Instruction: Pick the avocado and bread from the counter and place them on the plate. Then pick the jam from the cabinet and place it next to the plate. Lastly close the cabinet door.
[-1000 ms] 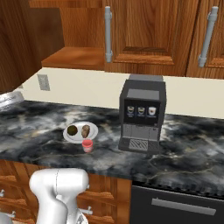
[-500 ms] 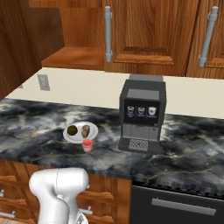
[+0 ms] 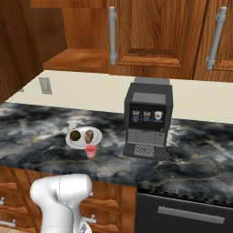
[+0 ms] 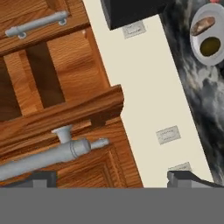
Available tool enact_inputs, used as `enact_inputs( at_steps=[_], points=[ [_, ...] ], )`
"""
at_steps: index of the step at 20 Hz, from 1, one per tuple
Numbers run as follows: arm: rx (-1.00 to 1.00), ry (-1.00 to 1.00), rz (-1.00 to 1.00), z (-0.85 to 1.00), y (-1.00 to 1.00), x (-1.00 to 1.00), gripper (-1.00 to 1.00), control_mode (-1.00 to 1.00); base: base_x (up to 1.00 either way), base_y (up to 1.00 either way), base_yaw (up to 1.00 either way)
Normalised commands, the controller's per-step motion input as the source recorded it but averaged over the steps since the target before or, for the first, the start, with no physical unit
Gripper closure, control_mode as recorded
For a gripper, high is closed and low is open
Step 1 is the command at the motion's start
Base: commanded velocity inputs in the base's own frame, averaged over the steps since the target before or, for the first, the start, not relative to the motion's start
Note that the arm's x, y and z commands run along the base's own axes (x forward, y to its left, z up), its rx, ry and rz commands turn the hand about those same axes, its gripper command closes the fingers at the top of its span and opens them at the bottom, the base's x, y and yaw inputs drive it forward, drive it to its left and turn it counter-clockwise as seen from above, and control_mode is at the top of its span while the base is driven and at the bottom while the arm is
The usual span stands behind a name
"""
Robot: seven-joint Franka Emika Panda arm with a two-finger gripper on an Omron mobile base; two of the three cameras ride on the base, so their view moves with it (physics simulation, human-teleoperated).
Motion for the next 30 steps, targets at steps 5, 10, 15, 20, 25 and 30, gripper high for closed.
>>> enact_inputs(
  at_steps=[5,10,15,20,25,30],
  points=[
    [-0.21,0.02,-0.09,0.0,0.4,0.58,-1.0,-1.0,0.0,0.0,0.0],
    [-0.07,0.08,-0.23,-0.06,0.04,0.56,-1.0,-1.0,0.0,0.0,0.0],
    [-0.03,0.04,-0.34,-0.03,0.0,0.46,-1.0,-1.0,0.0,0.0,0.0],
    [-0.07,0.0,-0.37,0.0,0.0,0.18,-1.0,-1.0,0.0,0.0,0.0],
    [-0.02,0.0,-0.3,0.04,-0.06,0.0,-1.0,-1.0,0.0,0.0,0.0],
    [0.0,0.0,-0.07,0.03,-0.21,0.14,-1.0,-1.0,0.0,0.0,0.0]
  ],
)
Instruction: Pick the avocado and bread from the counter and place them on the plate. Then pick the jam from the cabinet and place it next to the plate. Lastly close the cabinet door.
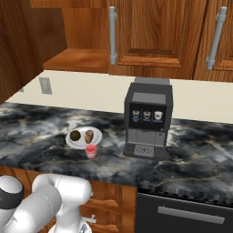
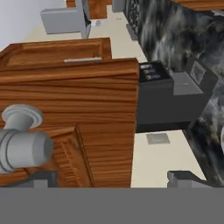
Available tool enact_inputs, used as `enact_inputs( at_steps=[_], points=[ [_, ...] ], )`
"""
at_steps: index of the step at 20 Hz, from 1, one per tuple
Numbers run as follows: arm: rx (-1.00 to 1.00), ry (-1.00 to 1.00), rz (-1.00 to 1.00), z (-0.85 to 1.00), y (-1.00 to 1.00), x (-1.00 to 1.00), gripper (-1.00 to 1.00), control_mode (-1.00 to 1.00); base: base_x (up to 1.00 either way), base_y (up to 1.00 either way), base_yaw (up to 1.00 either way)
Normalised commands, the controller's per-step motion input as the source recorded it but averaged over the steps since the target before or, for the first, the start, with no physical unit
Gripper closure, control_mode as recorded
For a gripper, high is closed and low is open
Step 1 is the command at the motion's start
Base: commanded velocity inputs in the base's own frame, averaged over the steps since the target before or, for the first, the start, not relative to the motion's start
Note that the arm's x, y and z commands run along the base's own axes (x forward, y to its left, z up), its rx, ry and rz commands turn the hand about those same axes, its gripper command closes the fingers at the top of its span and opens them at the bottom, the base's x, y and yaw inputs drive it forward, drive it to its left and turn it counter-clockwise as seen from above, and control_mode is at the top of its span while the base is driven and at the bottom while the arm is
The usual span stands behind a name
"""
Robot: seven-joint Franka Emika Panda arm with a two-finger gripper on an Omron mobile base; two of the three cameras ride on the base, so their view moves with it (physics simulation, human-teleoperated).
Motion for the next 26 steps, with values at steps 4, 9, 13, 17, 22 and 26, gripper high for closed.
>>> enact_inputs(
  at_steps=[4,9,13,17,22,26],
  points=[
    [0.0,0.0,0.0,0.04,-0.25,0.26,-1.0,-1.0,0.0,0.0,0.0],
    [0.0,0.0,0.0,0.0,-0.48,0.17,-1.0,-1.0,0.0,0.0,0.0],
    [0.0,0.0,0.0,0.09,-0.62,0.36,-1.0,-1.0,0.0,0.0,0.0],
    [0.0,0.0,0.0,0.08,-0.7,0.67,-1.0,-1.0,0.0,0.0,0.0],
    [0.02,0.0,0.0,0.07,-0.66,0.86,-1.0,-1.0,0.0,0.0,0.0],
    [0.04,0.0,0.03,0.01,-0.66,0.91,-1.0,-1.0,0.0,0.0,0.0]
  ],
)
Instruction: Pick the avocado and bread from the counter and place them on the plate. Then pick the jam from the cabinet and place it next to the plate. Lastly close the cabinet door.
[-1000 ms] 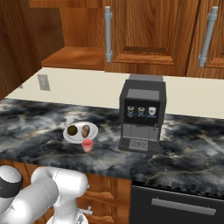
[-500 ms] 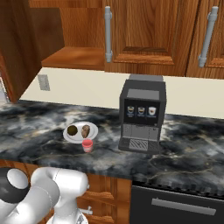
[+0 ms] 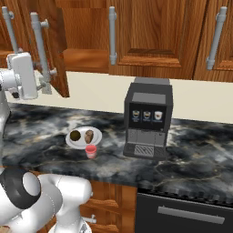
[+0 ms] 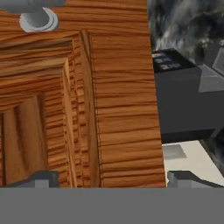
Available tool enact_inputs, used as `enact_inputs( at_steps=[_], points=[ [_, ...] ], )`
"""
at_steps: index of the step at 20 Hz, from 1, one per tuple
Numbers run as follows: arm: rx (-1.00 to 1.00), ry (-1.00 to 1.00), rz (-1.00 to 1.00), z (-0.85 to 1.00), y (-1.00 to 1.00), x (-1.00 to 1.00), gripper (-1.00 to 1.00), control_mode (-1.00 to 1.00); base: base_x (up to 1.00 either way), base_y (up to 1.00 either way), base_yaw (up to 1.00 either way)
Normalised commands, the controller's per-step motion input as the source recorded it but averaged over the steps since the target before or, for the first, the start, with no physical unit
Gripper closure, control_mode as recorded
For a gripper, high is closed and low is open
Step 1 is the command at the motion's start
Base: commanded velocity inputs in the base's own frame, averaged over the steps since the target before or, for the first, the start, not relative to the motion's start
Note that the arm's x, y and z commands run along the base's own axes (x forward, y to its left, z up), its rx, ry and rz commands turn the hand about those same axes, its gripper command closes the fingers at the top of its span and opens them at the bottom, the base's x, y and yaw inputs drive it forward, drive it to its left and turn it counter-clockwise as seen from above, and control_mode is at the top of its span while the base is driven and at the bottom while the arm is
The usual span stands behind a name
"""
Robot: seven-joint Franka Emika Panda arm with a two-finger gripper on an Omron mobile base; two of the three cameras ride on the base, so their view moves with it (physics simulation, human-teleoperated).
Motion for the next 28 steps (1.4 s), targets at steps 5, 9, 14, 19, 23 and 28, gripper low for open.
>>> enact_inputs(
  at_steps=[5,9,14,19,23,28],
  points=[
    [0.03,0.0,0.06,0.0,-0.53,0.98,-1.0,-1.0,0.0,0.0,0.0],
    [0.02,0.0,0.07,0.0,-0.47,0.97,-1.0,-1.0,0.0,0.0,0.0],
    [0.02,0.0,0.08,0.0,-0.44,0.93,-1.0,-1.0,0.0,0.0,0.0],
    [0.04,0.0,0.11,0.0,-0.4,0.96,-1.0,-1.0,0.0,0.0,0.0],
    [0.05,0.0,0.13,0.0,-0.33,1.0,-1.0,-1.0,0.0,0.0,0.0],
    [0.06,0.0,0.13,0.0,-0.33,0.93,-1.0,-1.0,0.0,0.0,0.0]
  ],
)
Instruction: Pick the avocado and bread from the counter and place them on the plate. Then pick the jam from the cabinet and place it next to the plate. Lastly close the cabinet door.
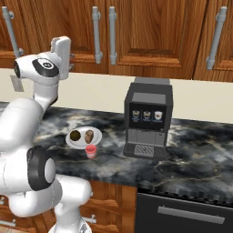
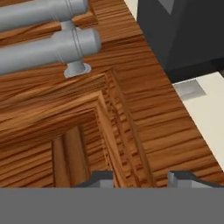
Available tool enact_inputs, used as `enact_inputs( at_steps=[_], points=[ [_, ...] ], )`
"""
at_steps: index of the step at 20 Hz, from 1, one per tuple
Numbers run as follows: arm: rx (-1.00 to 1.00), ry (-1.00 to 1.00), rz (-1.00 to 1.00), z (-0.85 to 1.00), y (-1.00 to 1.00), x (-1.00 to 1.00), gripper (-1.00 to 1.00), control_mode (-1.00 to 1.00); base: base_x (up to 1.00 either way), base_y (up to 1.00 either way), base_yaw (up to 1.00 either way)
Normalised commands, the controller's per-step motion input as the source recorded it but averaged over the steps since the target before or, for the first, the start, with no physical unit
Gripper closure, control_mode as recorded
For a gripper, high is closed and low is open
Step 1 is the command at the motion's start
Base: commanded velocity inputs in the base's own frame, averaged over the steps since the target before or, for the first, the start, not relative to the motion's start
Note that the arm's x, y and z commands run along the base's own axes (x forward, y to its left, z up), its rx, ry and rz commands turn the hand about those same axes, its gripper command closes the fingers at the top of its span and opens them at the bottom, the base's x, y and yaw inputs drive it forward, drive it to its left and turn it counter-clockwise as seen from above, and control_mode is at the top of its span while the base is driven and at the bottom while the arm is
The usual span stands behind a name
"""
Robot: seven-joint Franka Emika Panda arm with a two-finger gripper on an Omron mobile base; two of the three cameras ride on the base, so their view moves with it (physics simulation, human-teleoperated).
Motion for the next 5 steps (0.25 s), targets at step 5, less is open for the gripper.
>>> enact_inputs(
  at_steps=[5],
  points=[
    [0.05,0.01,0.12,-0.06,-0.27,0.75,-1.0,-1.0,0.0,0.0,0.0]
  ],
)
